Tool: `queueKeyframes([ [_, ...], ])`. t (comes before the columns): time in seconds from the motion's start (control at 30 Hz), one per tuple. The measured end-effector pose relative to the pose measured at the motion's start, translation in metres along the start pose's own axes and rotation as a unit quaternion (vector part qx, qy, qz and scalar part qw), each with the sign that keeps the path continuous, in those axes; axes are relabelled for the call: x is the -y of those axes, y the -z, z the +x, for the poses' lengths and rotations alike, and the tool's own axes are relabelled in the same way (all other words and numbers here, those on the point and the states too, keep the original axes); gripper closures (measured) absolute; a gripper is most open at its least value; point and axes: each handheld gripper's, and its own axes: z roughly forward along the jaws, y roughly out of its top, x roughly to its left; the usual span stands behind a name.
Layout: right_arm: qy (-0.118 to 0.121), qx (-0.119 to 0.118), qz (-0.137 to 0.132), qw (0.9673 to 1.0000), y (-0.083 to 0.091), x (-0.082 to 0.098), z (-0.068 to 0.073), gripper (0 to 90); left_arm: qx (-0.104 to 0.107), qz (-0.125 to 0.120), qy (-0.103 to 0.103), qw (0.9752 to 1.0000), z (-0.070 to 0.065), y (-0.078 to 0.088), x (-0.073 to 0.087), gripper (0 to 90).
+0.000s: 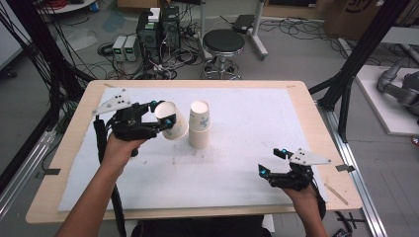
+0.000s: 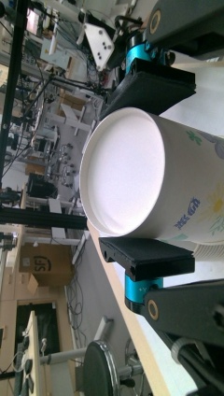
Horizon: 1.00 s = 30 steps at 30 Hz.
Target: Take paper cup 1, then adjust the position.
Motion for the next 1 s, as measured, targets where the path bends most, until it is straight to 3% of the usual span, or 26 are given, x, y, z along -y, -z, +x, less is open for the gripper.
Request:
queueKeyframes([
  [0.23,-0.001,-0.018,0.003,0.9998,-0.010,-0.003,-0.005,16.4,0.022,0.018,0.003,0.9996,-0.001,-0.005,0.018,33.9],
  [0.47,0.008,-0.030,0.007,0.9995,-0.016,-0.006,0.000,16.4,0.033,0.029,0.005,0.9990,-0.003,-0.009,0.032,33.9],
  [0.8,0.009,-0.038,0.005,0.9992,-0.016,-0.007,0.004,16.4,0.032,0.030,0.004,0.9990,-0.008,-0.012,0.040,33.8],
  [0.87,0.008,-0.035,0.003,0.9993,-0.016,-0.008,0.004,16.3,0.021,0.032,-0.004,0.9993,-0.008,-0.012,0.040,33.5],
  [1.0,0.008,-0.041,0.003,0.9991,-0.018,-0.011,0.003,16.3,0.031,0.035,0.002,0.9989,-0.009,-0.014,0.042,33.8],
])
